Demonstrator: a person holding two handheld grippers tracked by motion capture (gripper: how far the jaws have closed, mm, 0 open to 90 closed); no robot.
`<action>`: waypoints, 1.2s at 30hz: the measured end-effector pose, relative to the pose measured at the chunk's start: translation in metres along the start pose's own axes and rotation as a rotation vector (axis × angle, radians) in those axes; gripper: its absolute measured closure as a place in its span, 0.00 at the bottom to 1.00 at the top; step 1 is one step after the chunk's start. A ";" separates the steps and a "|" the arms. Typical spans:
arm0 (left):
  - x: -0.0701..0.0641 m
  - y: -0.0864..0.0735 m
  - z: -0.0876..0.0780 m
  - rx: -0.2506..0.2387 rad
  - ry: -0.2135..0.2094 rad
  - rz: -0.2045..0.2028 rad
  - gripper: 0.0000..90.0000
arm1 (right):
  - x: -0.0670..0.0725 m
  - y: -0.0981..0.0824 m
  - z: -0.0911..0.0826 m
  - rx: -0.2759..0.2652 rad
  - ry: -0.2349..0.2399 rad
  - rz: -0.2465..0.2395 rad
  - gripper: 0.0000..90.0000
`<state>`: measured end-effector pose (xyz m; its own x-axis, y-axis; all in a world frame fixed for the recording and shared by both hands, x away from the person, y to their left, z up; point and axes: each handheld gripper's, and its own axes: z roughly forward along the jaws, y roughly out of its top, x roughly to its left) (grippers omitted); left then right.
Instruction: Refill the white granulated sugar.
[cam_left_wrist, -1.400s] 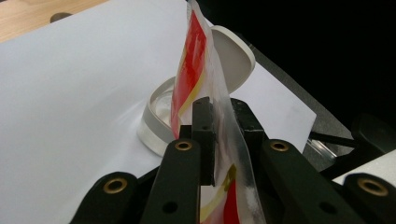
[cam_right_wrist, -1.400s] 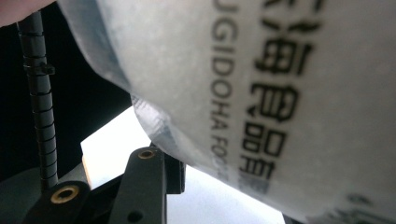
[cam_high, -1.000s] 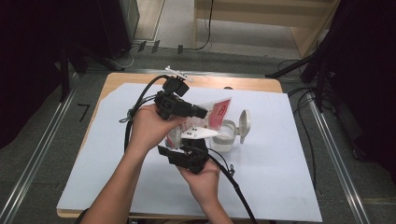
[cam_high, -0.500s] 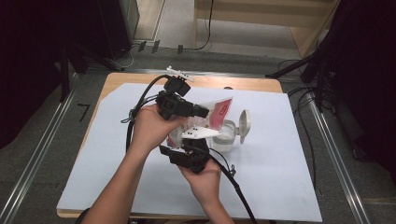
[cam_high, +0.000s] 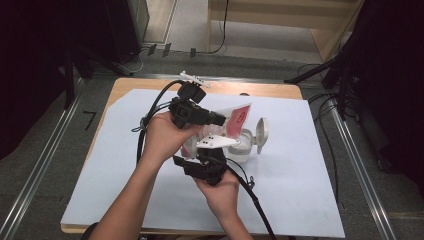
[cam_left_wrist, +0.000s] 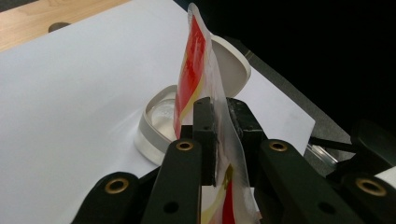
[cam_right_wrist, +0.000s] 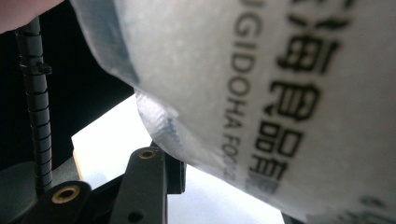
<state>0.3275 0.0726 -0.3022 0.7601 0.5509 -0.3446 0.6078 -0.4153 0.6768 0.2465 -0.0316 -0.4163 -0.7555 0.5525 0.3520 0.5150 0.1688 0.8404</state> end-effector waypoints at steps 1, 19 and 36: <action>0.000 0.000 0.000 0.000 -0.001 -0.001 0.93 | 0.000 0.000 0.000 0.000 0.000 0.000 0.70; -0.001 0.001 0.002 -0.008 -0.004 0.000 0.93 | 0.000 0.000 -0.002 -0.004 0.000 0.006 0.70; -0.004 0.001 0.003 -0.013 0.008 0.011 0.93 | -0.001 0.001 -0.004 0.012 0.000 0.005 0.70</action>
<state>0.3258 0.0681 -0.3023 0.7648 0.5524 -0.3315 0.5963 -0.4122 0.6888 0.2463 -0.0353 -0.4141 -0.7531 0.5534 0.3558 0.5234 0.1763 0.8337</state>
